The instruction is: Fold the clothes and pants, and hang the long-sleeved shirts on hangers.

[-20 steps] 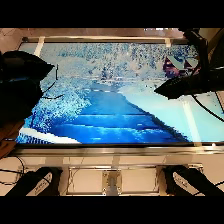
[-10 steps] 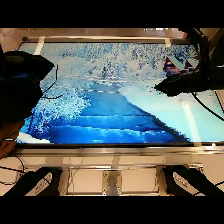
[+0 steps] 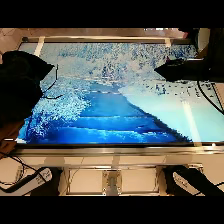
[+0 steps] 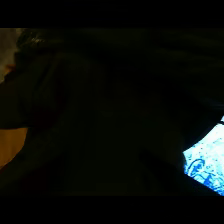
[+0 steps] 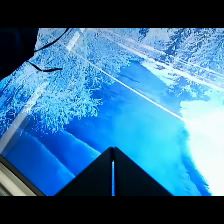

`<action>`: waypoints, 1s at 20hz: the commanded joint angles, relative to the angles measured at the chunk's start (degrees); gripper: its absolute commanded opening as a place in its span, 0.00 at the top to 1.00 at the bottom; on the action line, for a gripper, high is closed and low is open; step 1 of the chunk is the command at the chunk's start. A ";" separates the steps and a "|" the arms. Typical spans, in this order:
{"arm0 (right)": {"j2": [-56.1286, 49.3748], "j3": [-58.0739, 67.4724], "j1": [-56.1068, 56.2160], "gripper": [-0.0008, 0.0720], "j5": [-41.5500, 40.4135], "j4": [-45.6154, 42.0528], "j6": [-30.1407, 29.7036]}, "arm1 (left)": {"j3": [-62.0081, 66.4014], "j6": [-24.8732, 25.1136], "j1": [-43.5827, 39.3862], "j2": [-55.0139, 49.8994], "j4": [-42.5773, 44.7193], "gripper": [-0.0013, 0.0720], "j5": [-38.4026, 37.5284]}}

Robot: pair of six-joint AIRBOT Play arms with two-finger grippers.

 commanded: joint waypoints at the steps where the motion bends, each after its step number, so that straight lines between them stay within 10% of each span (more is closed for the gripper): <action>1: 0.04 0.07 0.04 0.96 -3.72 2.43 0.20 | 0.00 2.36 13.18 -6.78 -9.49 0.10 -0.39; 8: 0.04 0.04 0.07 0.91 -1.68 4.22 0.22 | 0.04 6.84 16.57 -17.70 -12.63 0.01 5.95; 10: 0.04 0.04 0.07 0.40 -1.51 5.11 0.46 | 0.09 7.98 16.46 -19.82 -13.49 0.01 6.93; 11: 0.04 0.04 0.07 0.32 -1.53 5.95 0.46 | 0.09 7.98 16.44 -20.46 -13.49 0.03 7.63; 12: 0.04 0.04 0.07 0.32 -1.51 6.58 0.46 | 0.11 7.98 16.44 -20.85 -13.49 0.13 8.09; 13: 0.04 0.07 0.07 0.32 -1.51 7.21 0.46 | 0.11 7.98 16.44 -20.92 -13.49 0.77 8.04; 14: 0.04 0.07 0.07 0.32 -1.49 7.56 0.48 | 0.28 8.24 16.39 -20.76 -13.49 0.96 7.58; 20: 0.04 8.48 -0.07 0.32 7.04 3.69 0.61 | 8.28 11.78 11.89 -11.15 -26.34 0.97 -4.72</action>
